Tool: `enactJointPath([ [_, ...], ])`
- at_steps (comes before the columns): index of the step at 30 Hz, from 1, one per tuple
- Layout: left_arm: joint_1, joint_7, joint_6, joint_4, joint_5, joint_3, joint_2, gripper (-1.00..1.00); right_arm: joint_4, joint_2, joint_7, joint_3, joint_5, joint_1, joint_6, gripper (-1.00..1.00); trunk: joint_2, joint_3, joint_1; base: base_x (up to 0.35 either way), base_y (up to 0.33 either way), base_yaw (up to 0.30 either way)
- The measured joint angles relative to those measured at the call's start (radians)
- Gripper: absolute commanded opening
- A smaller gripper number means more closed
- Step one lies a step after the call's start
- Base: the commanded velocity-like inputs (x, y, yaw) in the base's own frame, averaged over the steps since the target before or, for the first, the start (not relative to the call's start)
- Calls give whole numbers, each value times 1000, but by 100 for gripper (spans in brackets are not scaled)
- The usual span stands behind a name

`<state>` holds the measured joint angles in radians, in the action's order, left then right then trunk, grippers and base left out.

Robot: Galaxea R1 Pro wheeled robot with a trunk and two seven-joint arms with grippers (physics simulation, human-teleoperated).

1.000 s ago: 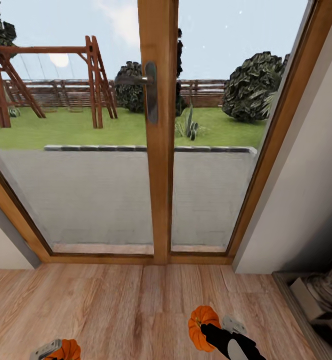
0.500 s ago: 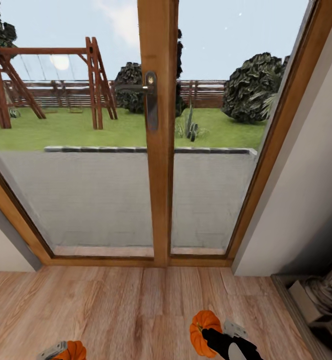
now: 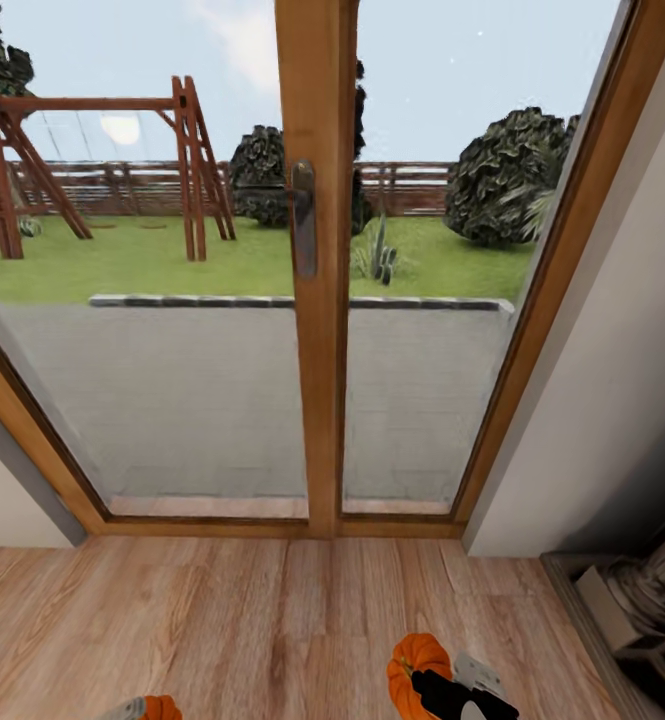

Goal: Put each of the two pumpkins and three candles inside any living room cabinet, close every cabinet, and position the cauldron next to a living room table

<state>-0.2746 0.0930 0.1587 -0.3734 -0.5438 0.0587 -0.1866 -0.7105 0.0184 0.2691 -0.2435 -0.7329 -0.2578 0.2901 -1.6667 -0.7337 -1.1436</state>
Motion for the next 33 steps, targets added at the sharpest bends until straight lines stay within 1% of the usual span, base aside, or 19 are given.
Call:
enactJointPath([
  [2,0,1,-1,0,18,-2,4,-100,0,0,-1,0,1,0,0,-100,14,6,8,0,0,0],
  [5,0,1,-4,0,27,-4,5,-100,0,0,-1,0,2,0,0,-100,35,16,19,0,0,0],
  [12,0,1,-6,1,29,-3,6,-100,0,-1,1,-1,2,0,-4,-100,84,38,46,0,0,0],
  [15,0,0,-7,0,29,-4,5,-100,0,0,3,-21,2,0,-8,-100,105,47,58,0,0,71],
  [18,0,0,-8,1,28,-3,5,-100,0,0,4,-31,3,0,-11,-100,105,48,58,0,0,226],
  [21,0,0,-8,1,28,-3,5,-100,0,-1,4,-34,2,0,-33,-100,105,48,58,0,0,181],
  [23,0,0,-8,1,28,-3,5,-100,-1,-1,5,-42,0,0,-38,-100,105,48,58,0,0,42],
  [24,0,-2,-9,1,28,-4,5,-100,-1,-1,4,-64,-4,0,-44,-100,105,48,58,0,0,8],
  [27,0,-3,-12,1,28,-4,4,-100,-1,0,5,-67,1,0,-45,-100,105,48,58,0,0,3],
  [30,0,-4,-51,0,25,-4,4,-100,-1,-1,5,-69,2,0,-46,-100,105,48,58,0,2,0],
  [33,0,-4,-69,0,22,-2,5,-100,0,-1,5,-69,3,0,-46,-100,105,48,58,-33,48,93],
])
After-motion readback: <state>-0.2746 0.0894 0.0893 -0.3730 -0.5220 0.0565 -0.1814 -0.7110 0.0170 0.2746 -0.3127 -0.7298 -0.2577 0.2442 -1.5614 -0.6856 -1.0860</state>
